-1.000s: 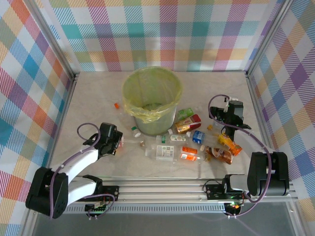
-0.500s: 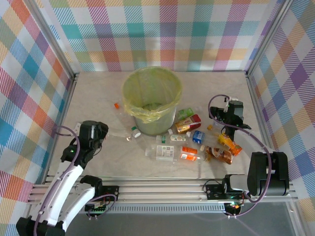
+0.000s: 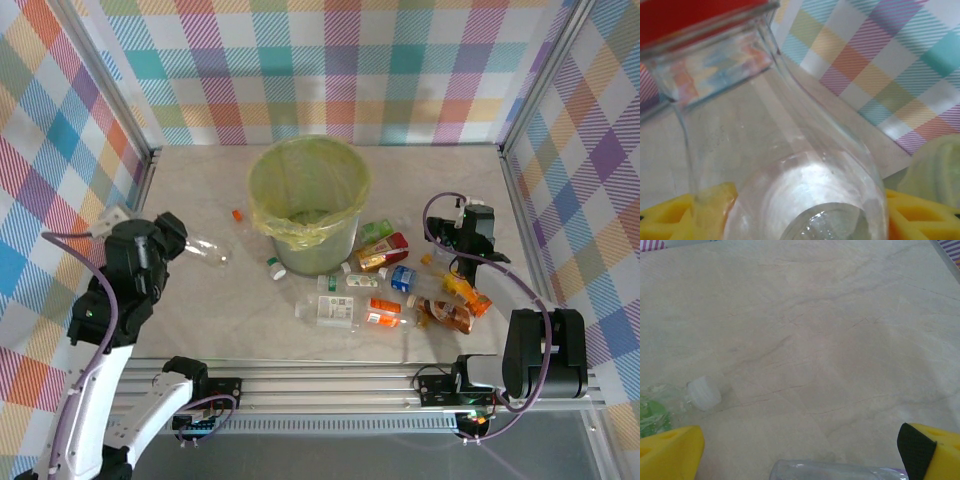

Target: Put the plastic bottles in the bin

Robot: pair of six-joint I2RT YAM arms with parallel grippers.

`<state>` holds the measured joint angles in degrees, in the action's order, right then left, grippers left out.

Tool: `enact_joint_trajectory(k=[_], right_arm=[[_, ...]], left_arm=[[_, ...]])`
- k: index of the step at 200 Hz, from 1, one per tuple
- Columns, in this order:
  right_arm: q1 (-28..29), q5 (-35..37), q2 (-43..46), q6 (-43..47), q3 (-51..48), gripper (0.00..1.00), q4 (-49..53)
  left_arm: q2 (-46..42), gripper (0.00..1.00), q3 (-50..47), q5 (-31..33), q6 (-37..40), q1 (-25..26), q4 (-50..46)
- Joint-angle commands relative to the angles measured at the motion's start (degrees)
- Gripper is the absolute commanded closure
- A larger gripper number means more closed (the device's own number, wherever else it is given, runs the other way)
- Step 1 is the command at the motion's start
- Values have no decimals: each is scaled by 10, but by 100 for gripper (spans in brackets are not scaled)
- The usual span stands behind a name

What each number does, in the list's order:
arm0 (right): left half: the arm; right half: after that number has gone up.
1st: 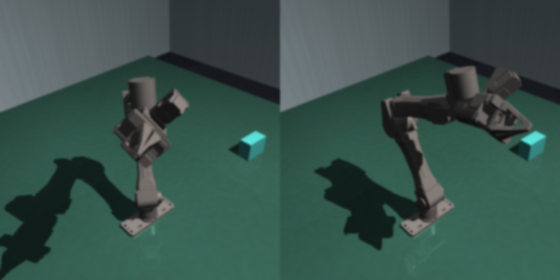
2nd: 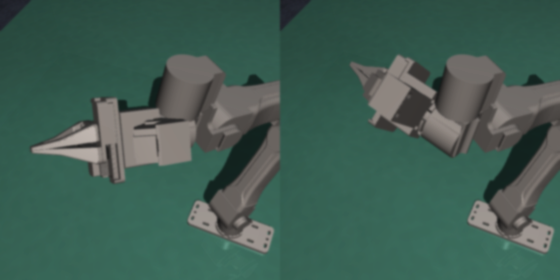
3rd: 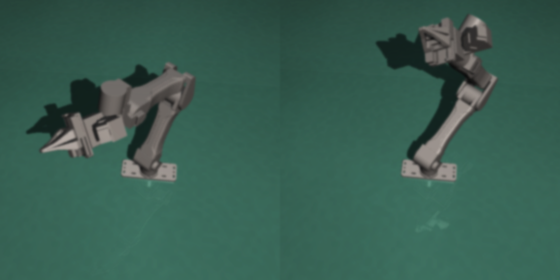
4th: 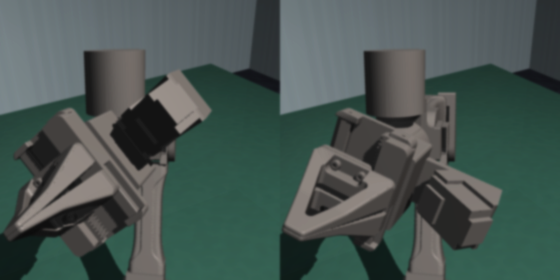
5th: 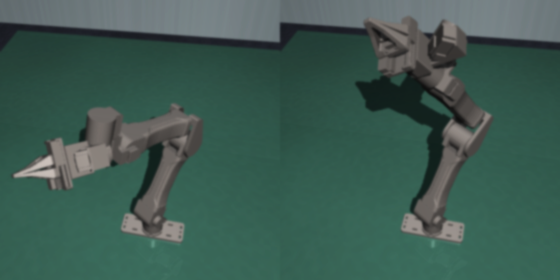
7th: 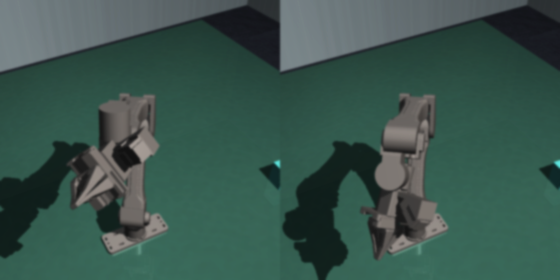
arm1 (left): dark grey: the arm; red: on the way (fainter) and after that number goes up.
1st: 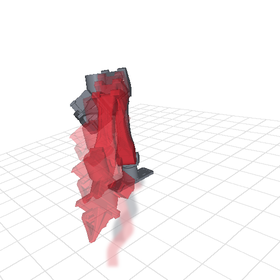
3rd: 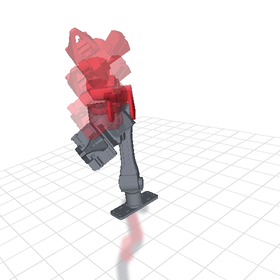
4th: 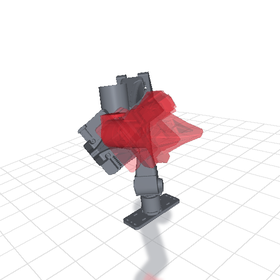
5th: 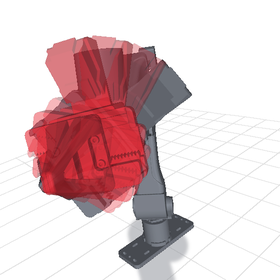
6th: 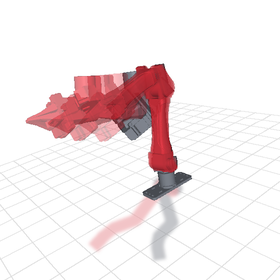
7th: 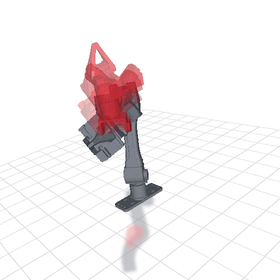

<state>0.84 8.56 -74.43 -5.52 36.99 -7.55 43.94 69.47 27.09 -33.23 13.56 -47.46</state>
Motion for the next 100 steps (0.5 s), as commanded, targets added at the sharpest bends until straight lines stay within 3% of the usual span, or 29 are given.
enact_joint_trajectory(k=[1, 55, 100], right_arm=[[4, -4, 0, -5, 18, 0, 3], [4, -2, -1, -3, 17, 0, 2], [5, 1, -6, -3, 19, 0, 2]], left_arm=[[48, 47, 73, -15, 89, -9, 46], [210, 47, 213, -162, 103, 5, 131], [358, 47, 340, -148, 148, 99, 146]])
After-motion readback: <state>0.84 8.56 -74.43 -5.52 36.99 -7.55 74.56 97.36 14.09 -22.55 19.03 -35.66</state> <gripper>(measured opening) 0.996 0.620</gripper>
